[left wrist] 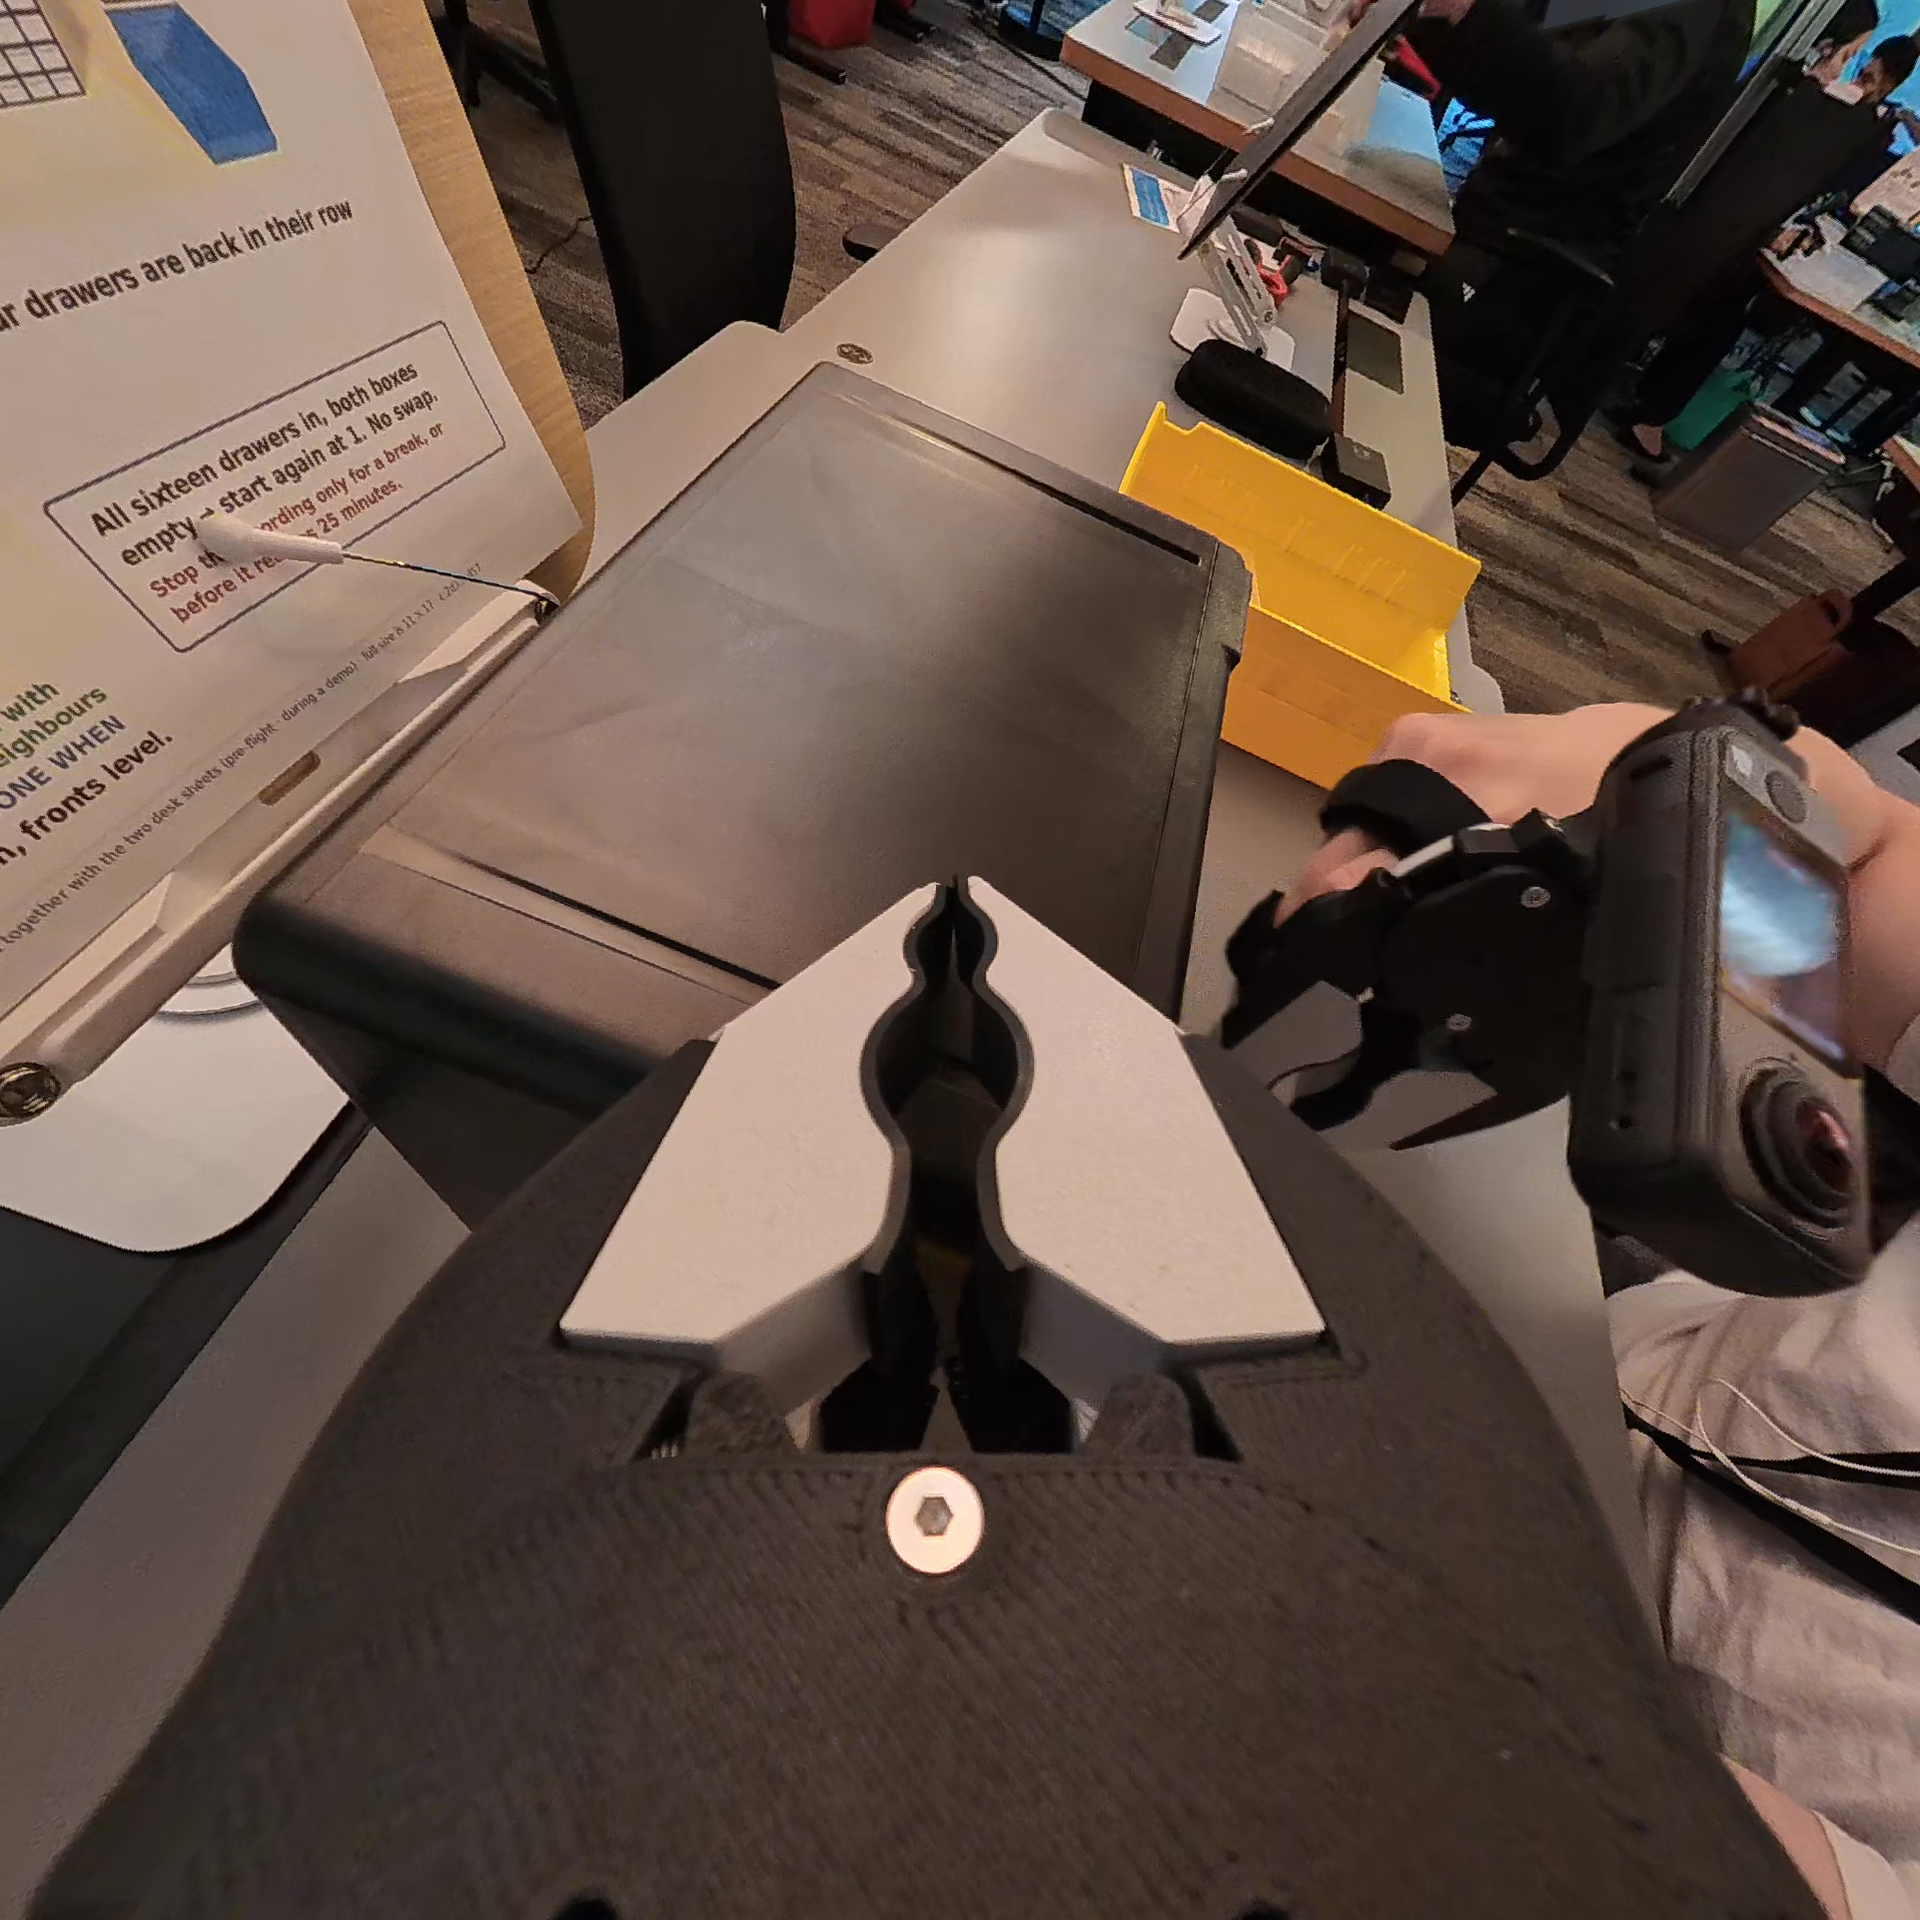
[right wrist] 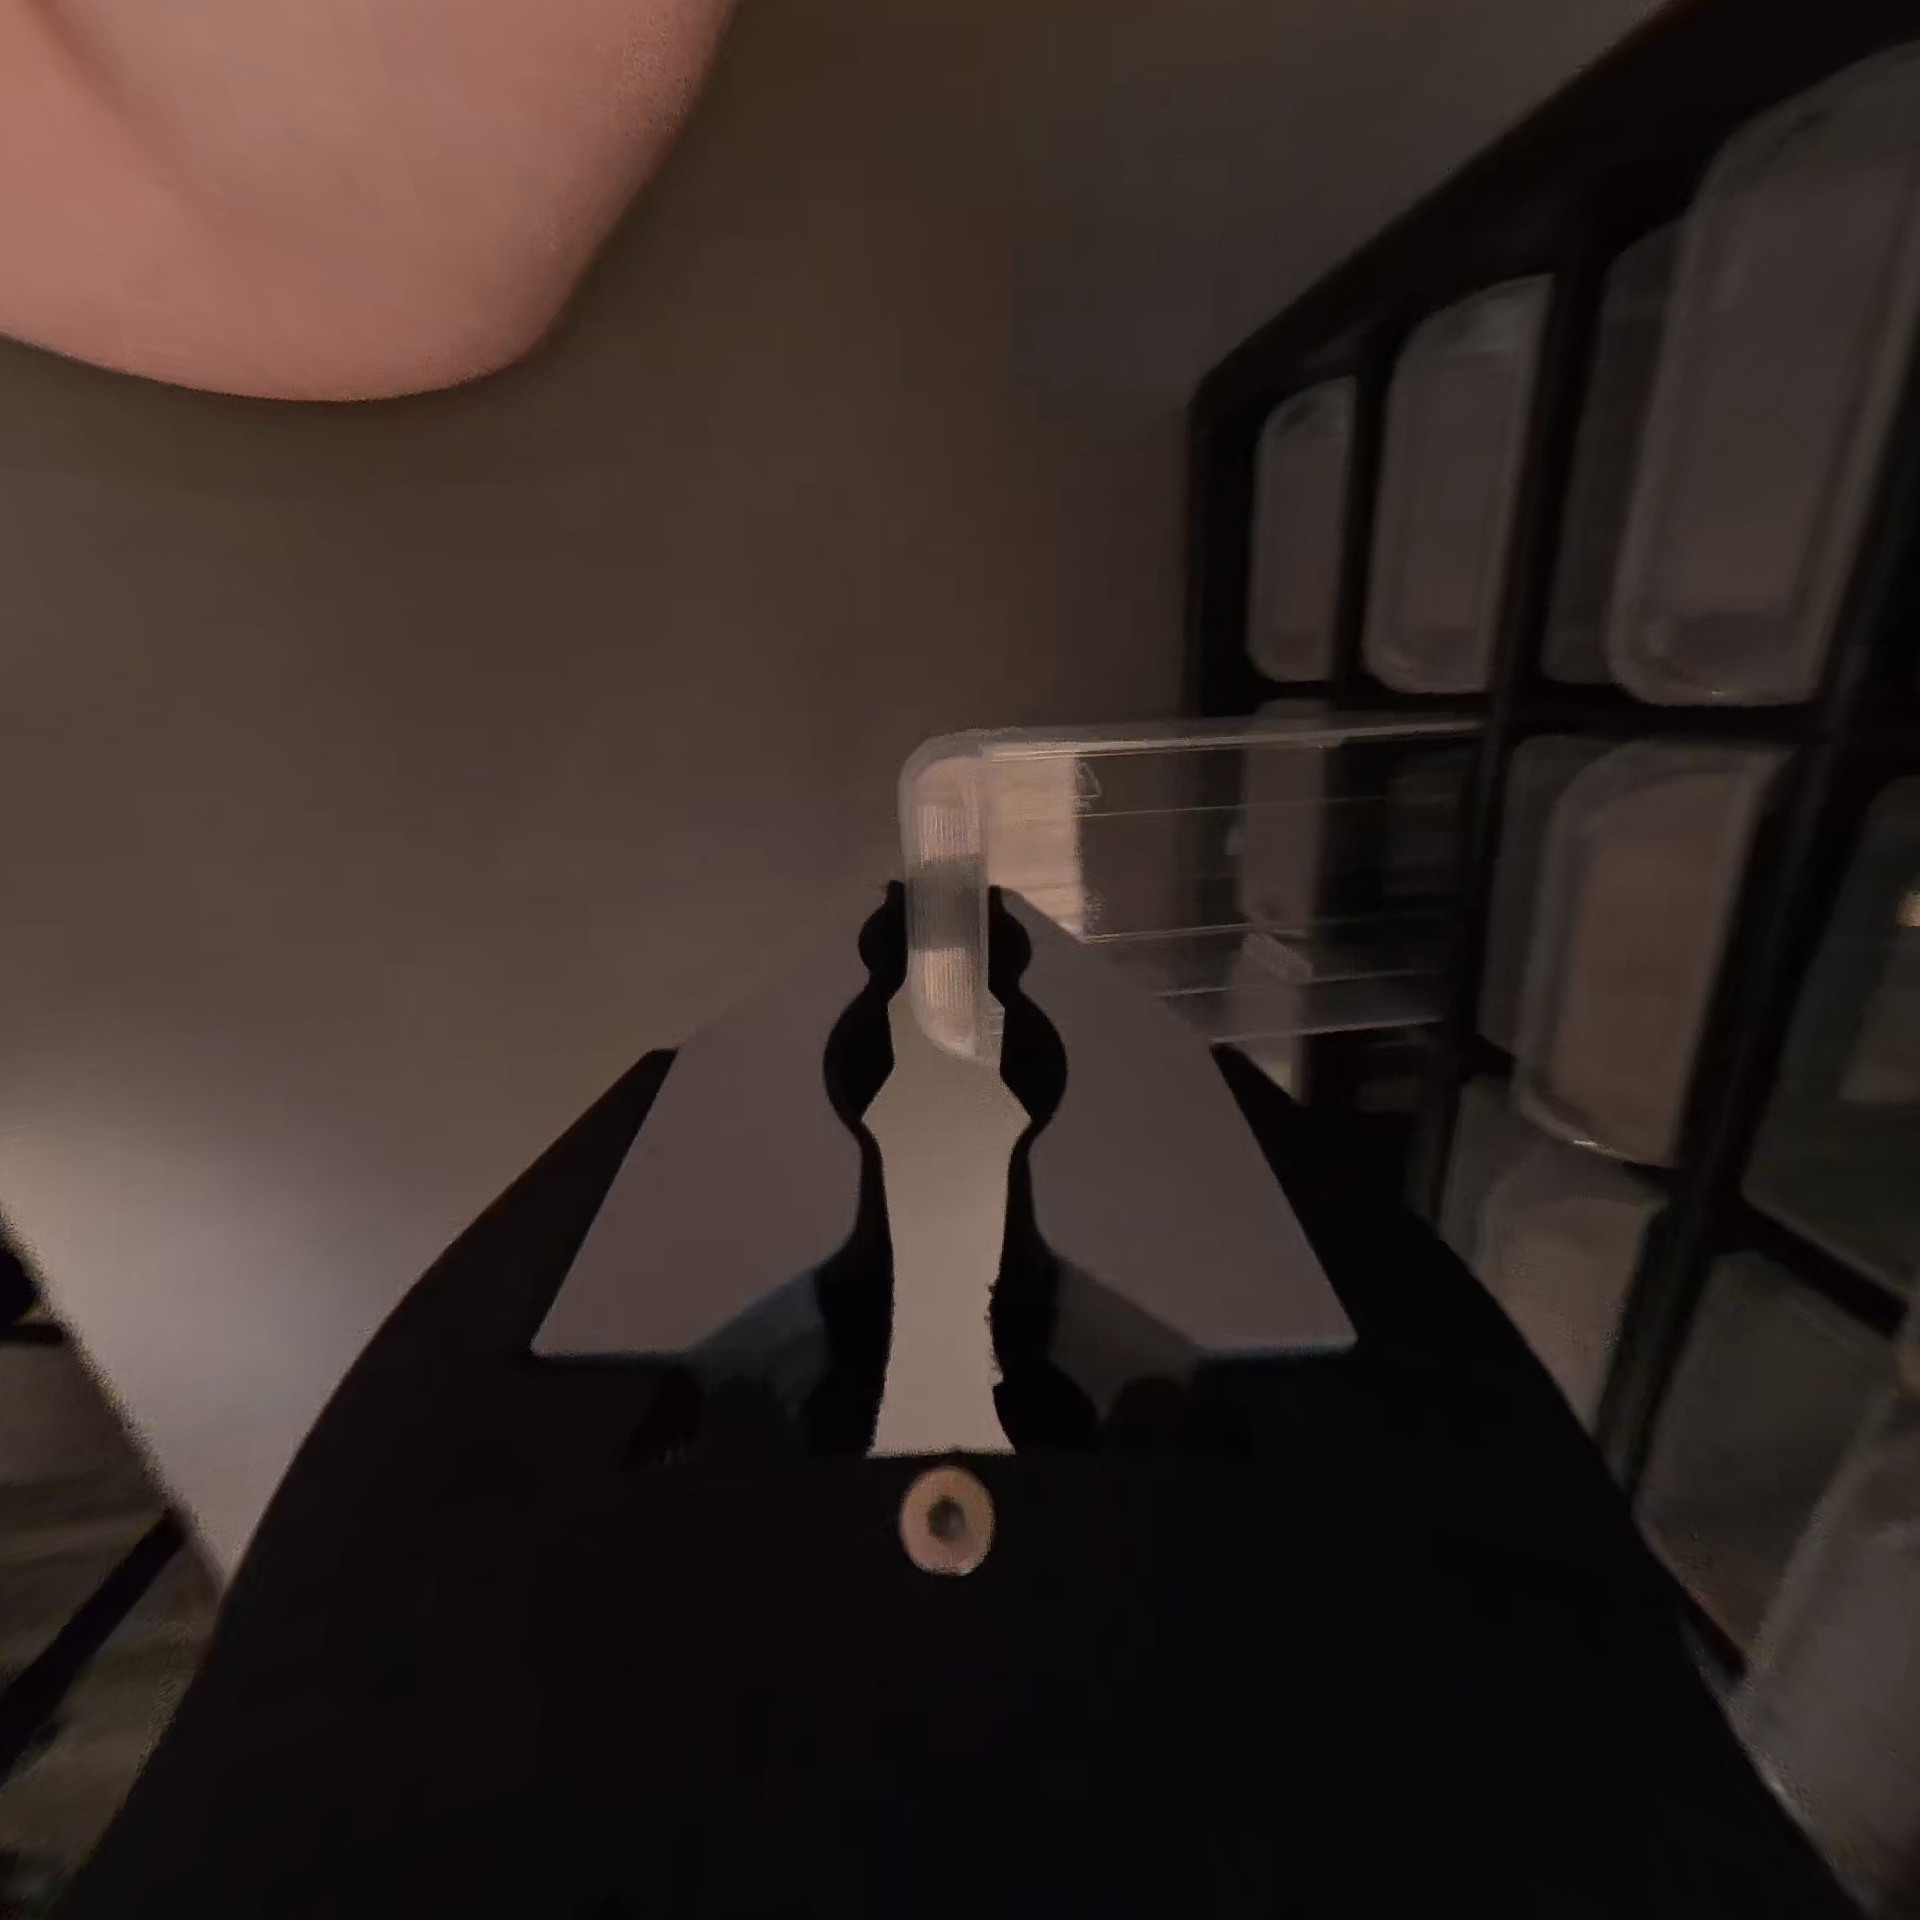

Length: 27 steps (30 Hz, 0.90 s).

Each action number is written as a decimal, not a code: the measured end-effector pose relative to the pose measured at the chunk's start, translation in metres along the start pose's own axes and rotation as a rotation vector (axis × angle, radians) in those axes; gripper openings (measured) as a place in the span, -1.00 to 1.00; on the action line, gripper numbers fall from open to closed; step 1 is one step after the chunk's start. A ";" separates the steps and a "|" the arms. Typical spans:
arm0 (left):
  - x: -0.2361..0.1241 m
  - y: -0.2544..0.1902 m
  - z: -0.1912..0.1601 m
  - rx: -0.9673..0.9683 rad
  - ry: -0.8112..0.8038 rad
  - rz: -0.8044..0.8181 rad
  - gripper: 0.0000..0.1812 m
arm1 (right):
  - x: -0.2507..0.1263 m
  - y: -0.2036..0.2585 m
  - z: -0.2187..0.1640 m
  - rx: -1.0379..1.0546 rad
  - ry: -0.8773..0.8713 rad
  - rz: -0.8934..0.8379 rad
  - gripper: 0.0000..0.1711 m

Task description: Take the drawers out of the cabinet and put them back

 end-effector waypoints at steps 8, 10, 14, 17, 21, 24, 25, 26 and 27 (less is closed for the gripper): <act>-0.001 0.001 -0.001 -0.016 -0.005 -0.005 -1.00 | -0.018 0.037 0.009 0.076 -0.044 0.211 -0.86; -0.001 0.002 -0.001 -0.024 -0.007 -0.006 -1.00 | -0.022 0.040 0.010 0.142 -0.060 0.259 -0.86; -0.001 0.003 -0.002 -0.035 -0.010 -0.011 -1.00 | -0.038 0.043 -0.007 0.273 -0.091 0.241 -0.87; -0.002 0.003 -0.003 -0.035 -0.003 -0.011 -1.00 | -0.084 0.043 -0.051 0.415 -0.089 0.167 -0.86; -0.002 0.003 -0.003 -0.030 -0.001 -0.013 -1.00 | -0.189 0.012 -0.148 0.747 -0.124 -0.214 -0.87; -0.002 0.004 -0.003 -0.031 -0.005 -0.022 -1.00 | -0.230 -0.002 -0.241 1.005 -0.039 -0.298 -0.87; -0.002 0.004 -0.003 -0.032 -0.006 -0.023 -1.00 | -0.230 -0.006 -0.270 1.095 -0.020 -0.273 -0.87; -0.002 0.004 -0.003 -0.031 -0.006 -0.023 -1.00 | -0.225 -0.007 -0.298 1.172 -0.004 -0.232 -0.87; -0.002 0.003 -0.003 -0.030 -0.002 -0.020 -1.00 | -0.213 -0.006 -0.323 1.229 0.016 -0.182 -0.87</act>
Point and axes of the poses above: each gripper's, where its closed fingertips meet, x out along the fingers, z out of its top, y = z × x across the jaws, the point moved 9 cm from there along -x, back along the fingers, and after that the axes turned 14 degrees about -z, right-handed, at the moved point
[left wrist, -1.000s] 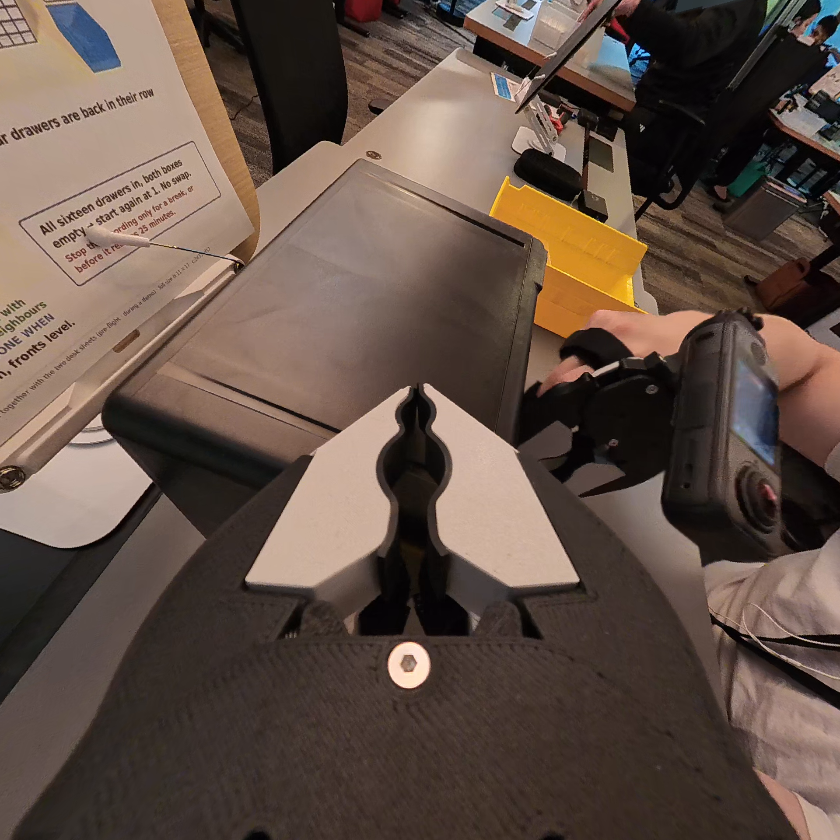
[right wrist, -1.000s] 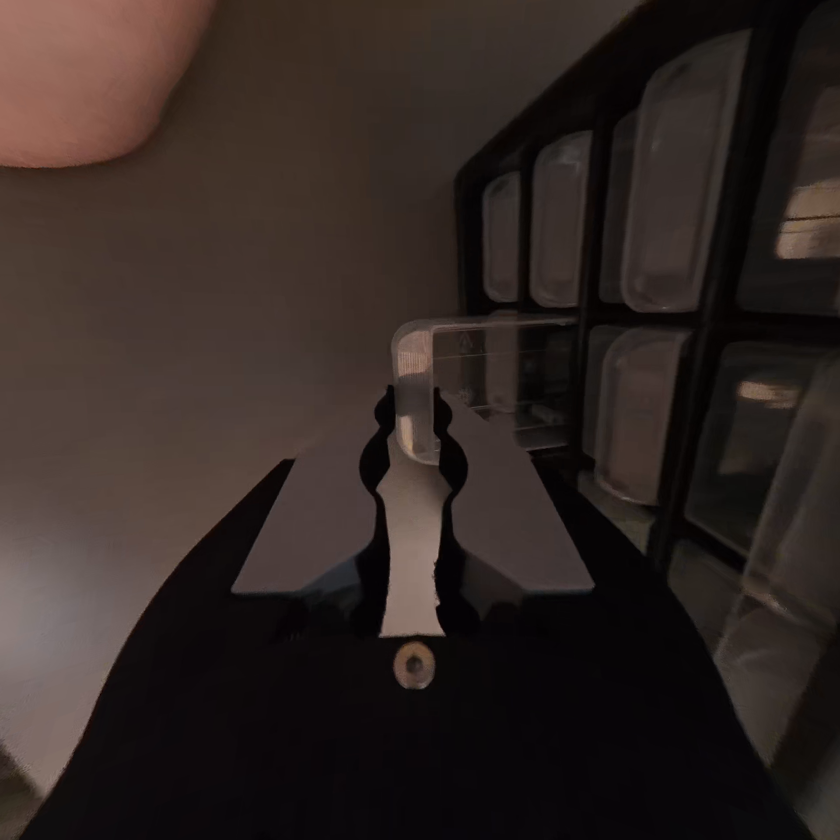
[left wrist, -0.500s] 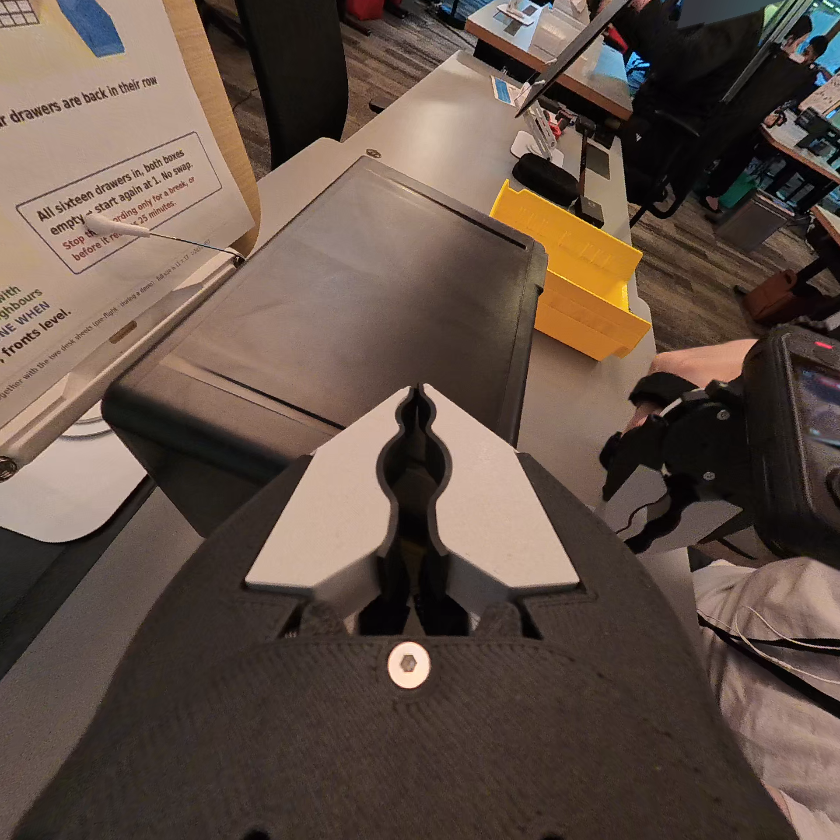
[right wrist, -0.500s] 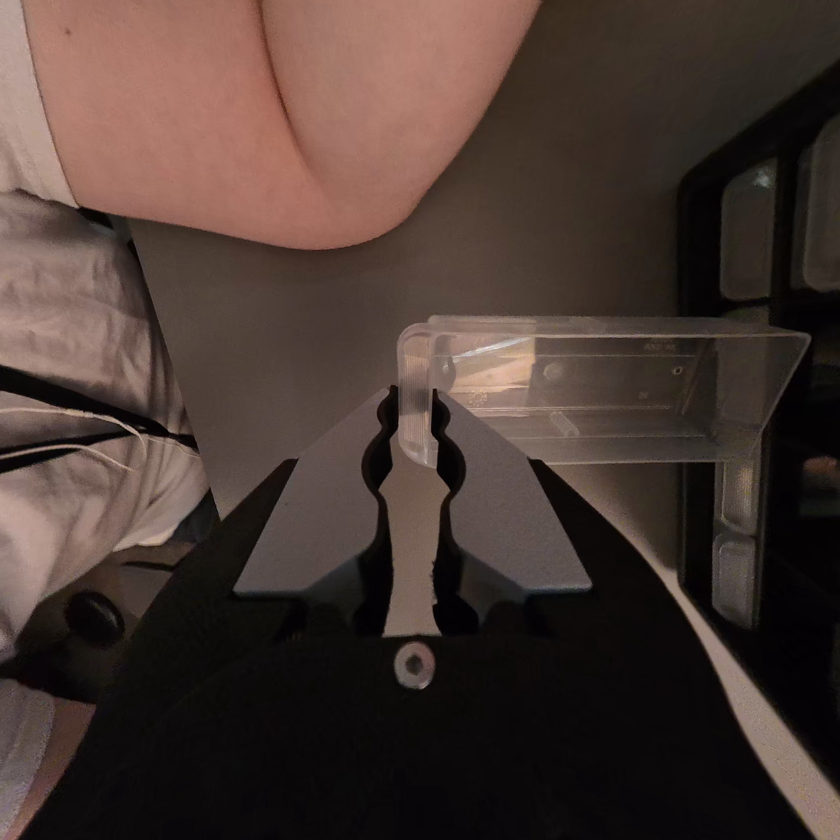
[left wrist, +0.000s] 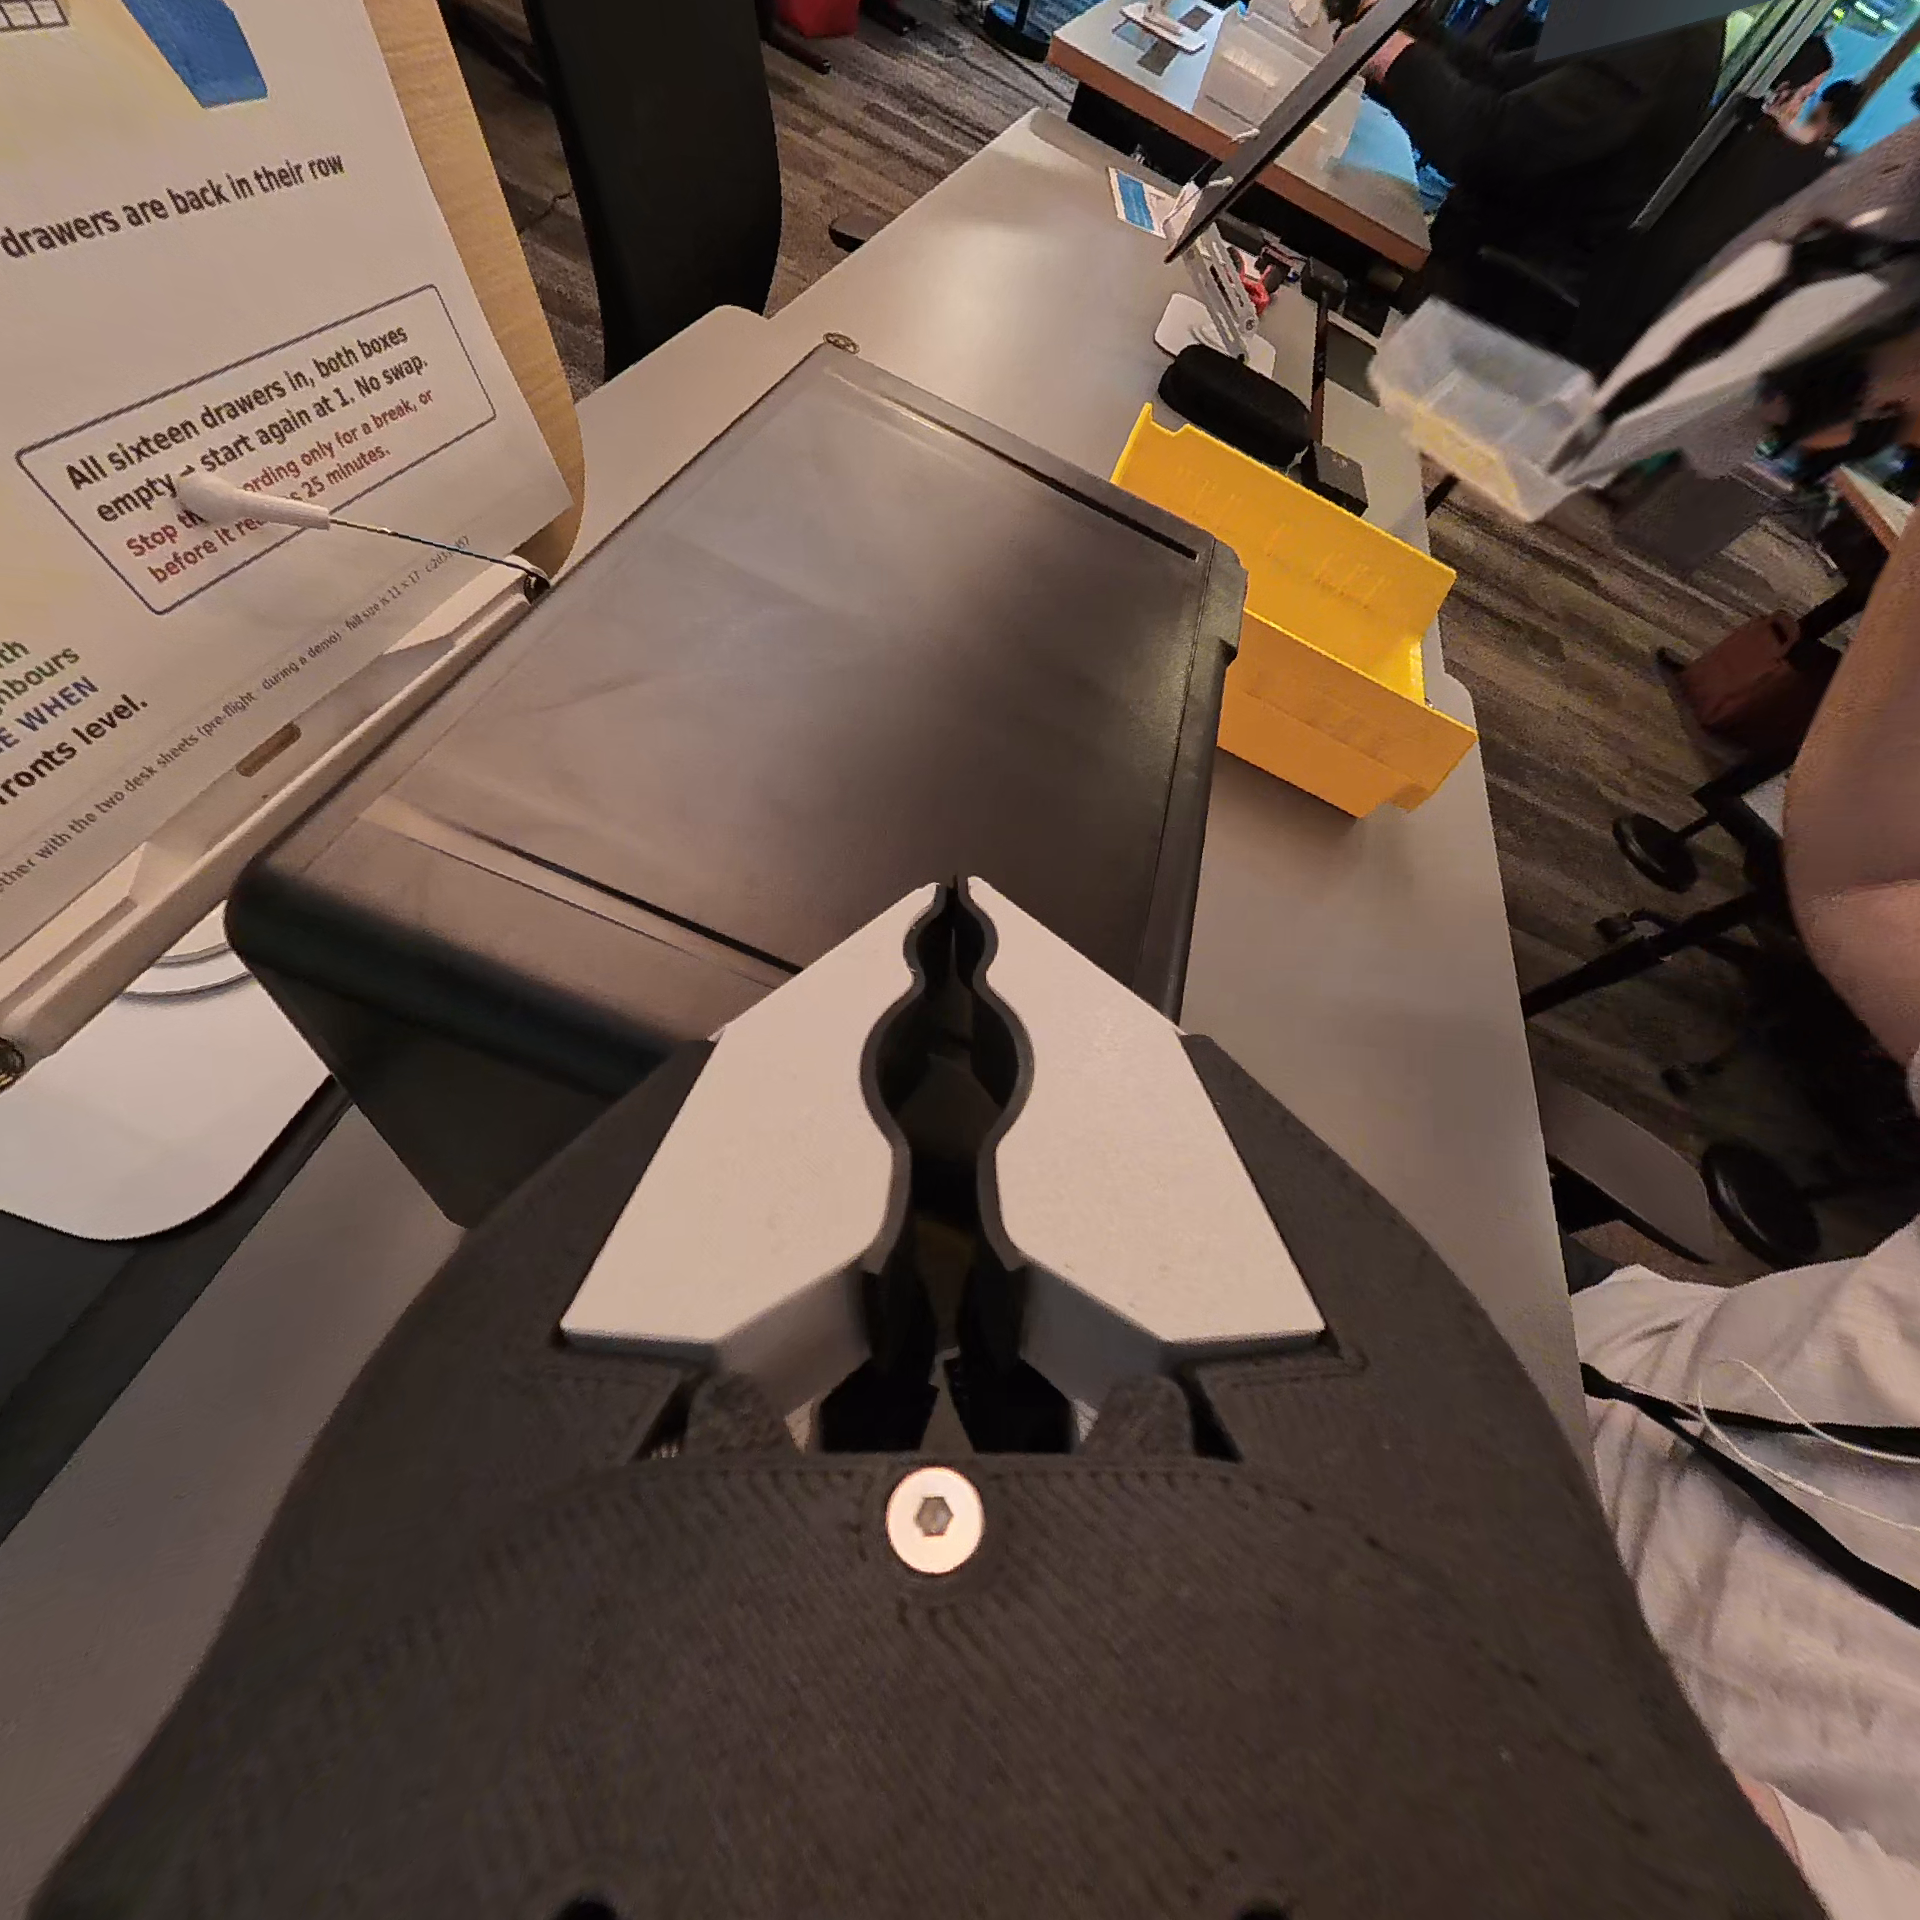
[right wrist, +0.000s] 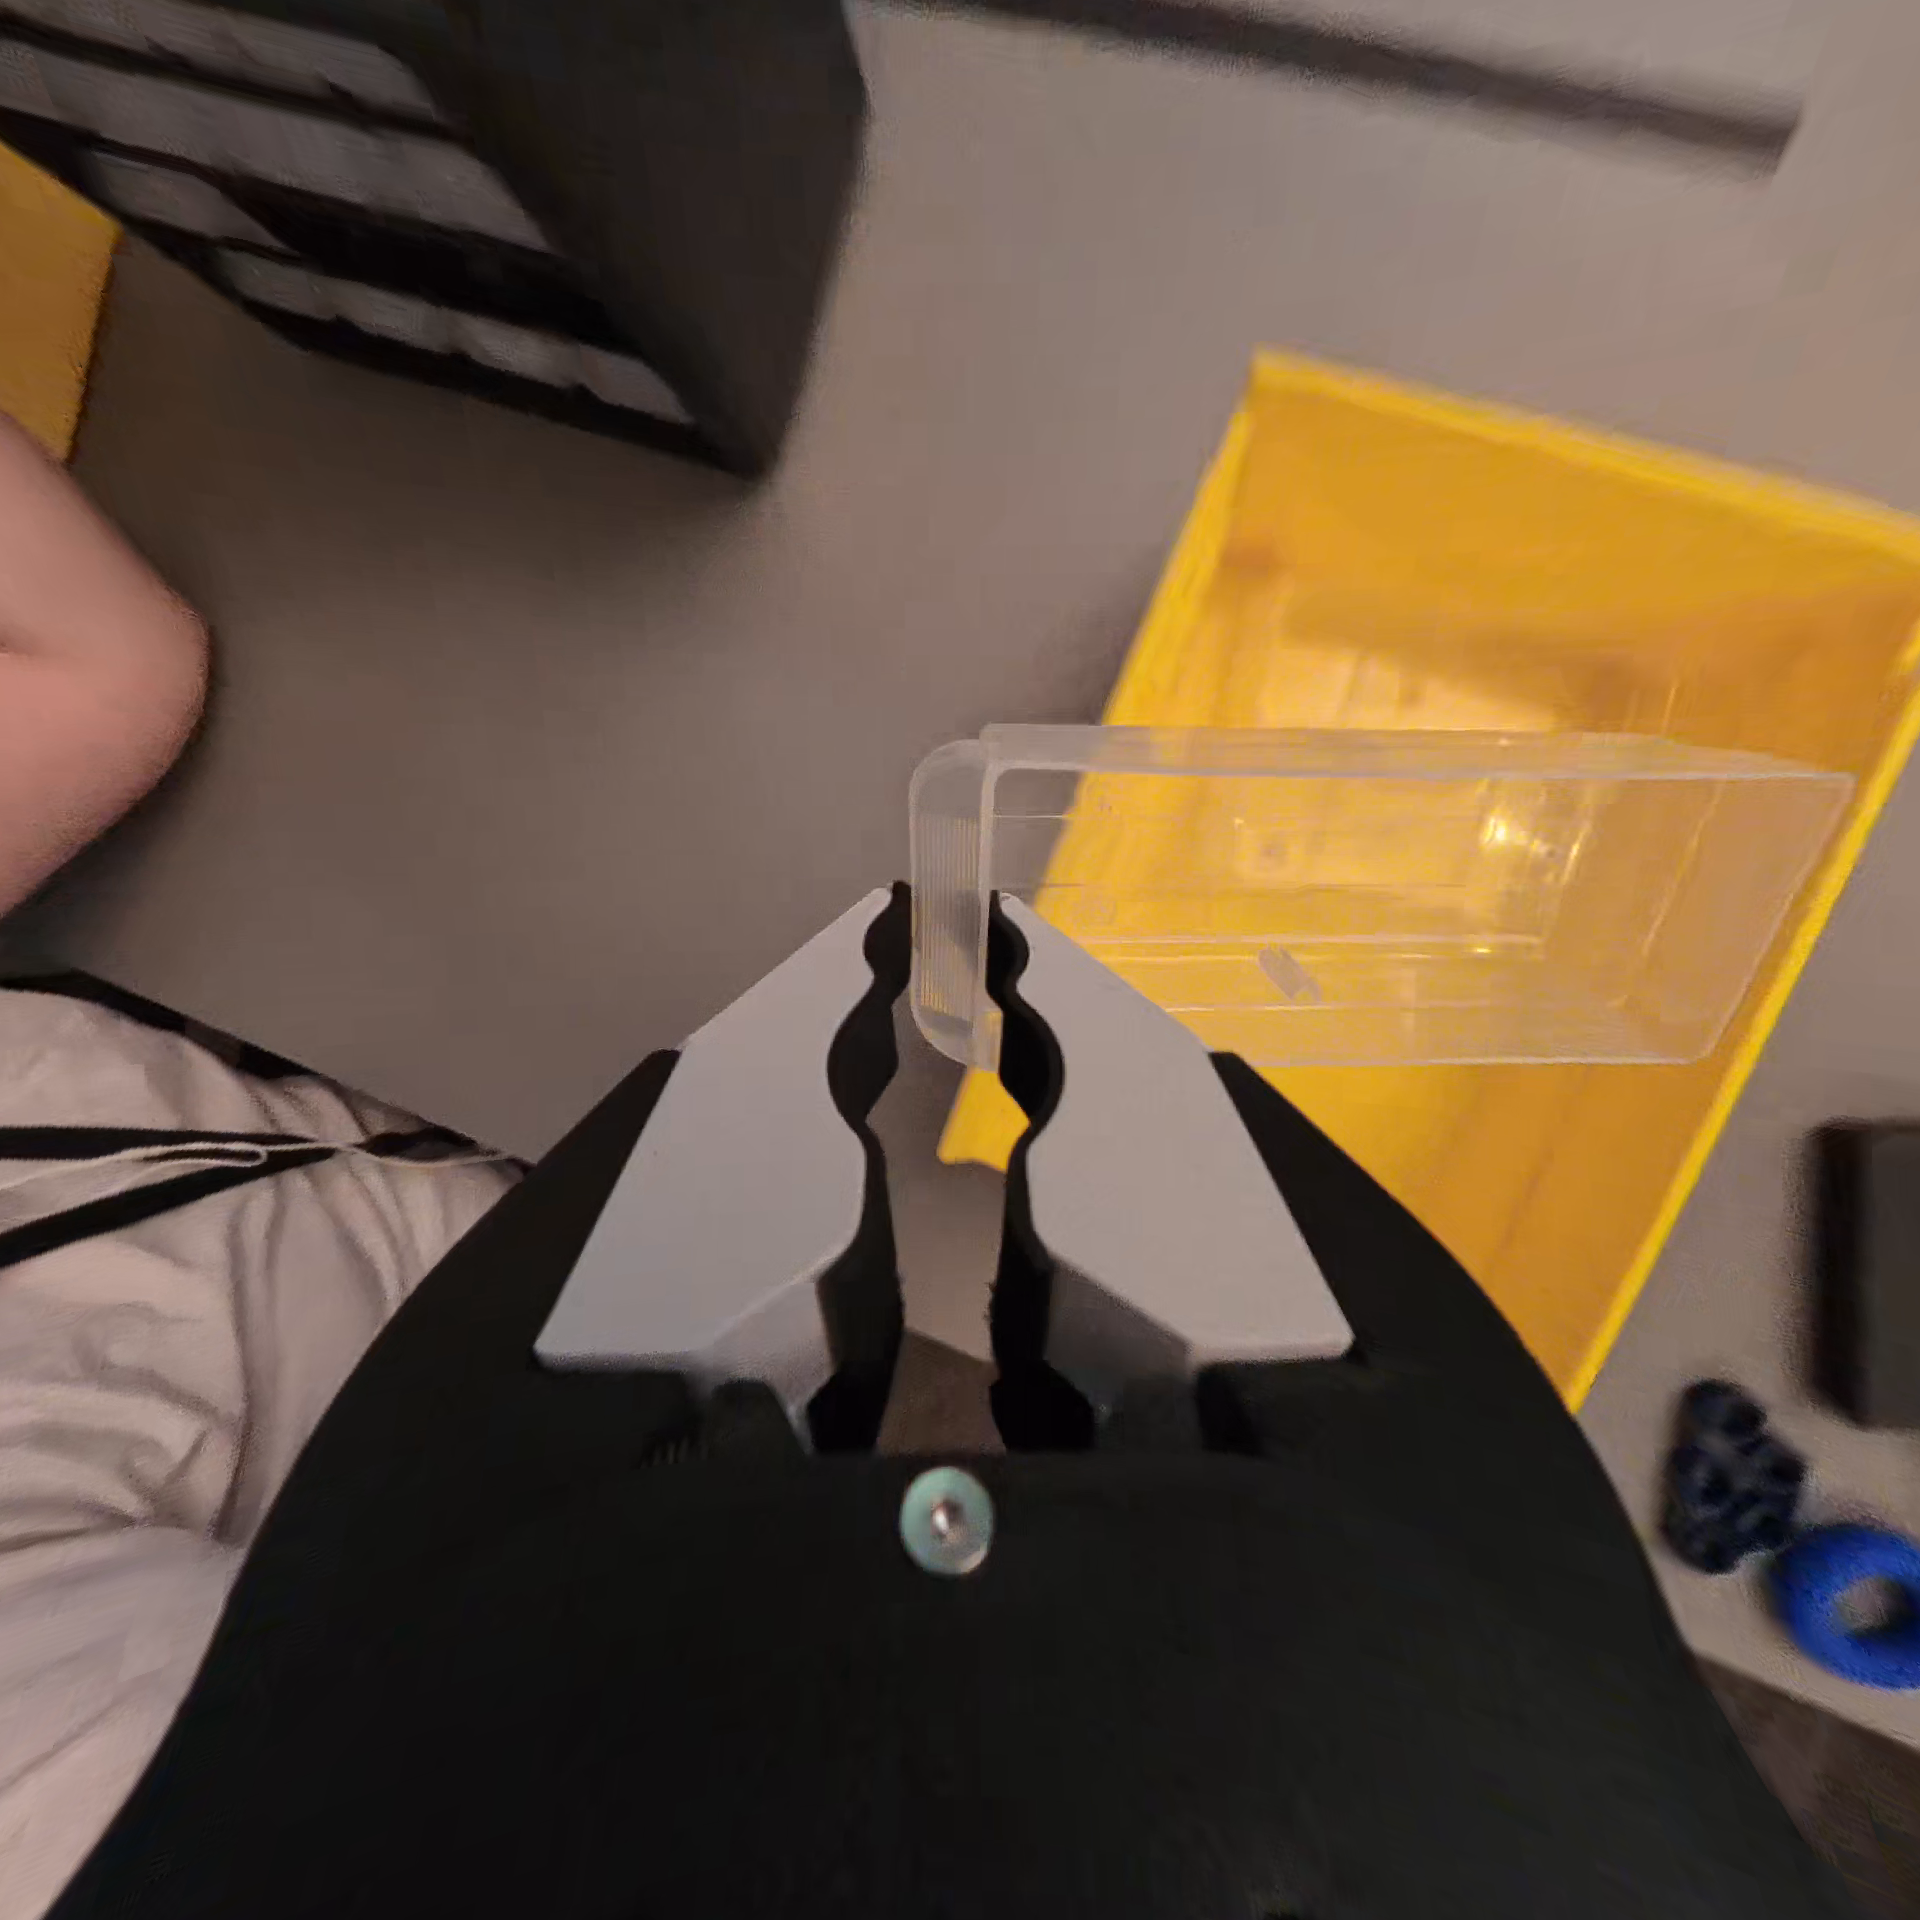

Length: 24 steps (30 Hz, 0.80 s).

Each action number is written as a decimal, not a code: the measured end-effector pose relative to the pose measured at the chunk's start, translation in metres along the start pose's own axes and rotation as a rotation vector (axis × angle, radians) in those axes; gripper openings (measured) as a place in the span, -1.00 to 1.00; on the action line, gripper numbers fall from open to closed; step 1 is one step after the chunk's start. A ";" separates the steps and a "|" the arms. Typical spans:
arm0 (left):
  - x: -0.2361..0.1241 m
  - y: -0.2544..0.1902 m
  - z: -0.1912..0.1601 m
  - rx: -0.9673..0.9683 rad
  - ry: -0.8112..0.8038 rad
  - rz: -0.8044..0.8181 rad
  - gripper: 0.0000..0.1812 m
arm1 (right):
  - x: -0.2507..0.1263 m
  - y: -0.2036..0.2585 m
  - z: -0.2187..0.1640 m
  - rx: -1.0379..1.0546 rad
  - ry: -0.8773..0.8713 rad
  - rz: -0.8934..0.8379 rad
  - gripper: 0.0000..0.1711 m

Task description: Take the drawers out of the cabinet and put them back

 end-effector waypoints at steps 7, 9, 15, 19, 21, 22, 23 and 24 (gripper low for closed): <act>-0.001 -0.001 -0.003 0.024 0.024 0.027 -1.00 | 0.109 -0.063 -0.067 0.090 0.221 0.037 -0.87; -0.001 -0.001 -0.003 0.030 0.027 0.031 -1.00 | 0.127 -0.067 -0.073 0.095 0.216 0.073 -0.86; -0.001 0.000 -0.003 0.031 0.020 0.016 -1.00 | 0.136 -0.060 -0.077 0.021 0.220 0.052 -0.87; -0.001 -0.001 -0.003 0.039 0.026 0.024 -1.00 | 0.143 -0.055 -0.082 -0.057 0.259 -0.002 -0.86; -0.001 -0.001 -0.003 0.043 0.028 0.028 -1.00 | 0.148 -0.051 -0.084 -0.087 0.273 -0.030 -0.86; -0.001 -0.001 -0.003 0.043 0.029 0.030 -1.00 | 0.150 -0.049 -0.084 -0.089 0.270 -0.047 -0.86; -0.001 -0.001 -0.003 0.043 0.029 0.031 -1.00 | 0.154 -0.048 -0.082 -0.068 0.266 -0.063 -0.86; -0.001 -0.001 -0.003 0.043 0.029 0.032 -1.00 | 0.157 -0.048 -0.081 -0.041 0.268 -0.082 -0.86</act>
Point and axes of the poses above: each gripper's, where its closed fingertips meet, x out along the fingers, z out of its top, y = z × x across the jaws, the point moved 9 cm from there along -x, back along the fingers, and after that the axes turned 14 degrees about -z, right-handed, at the moved point
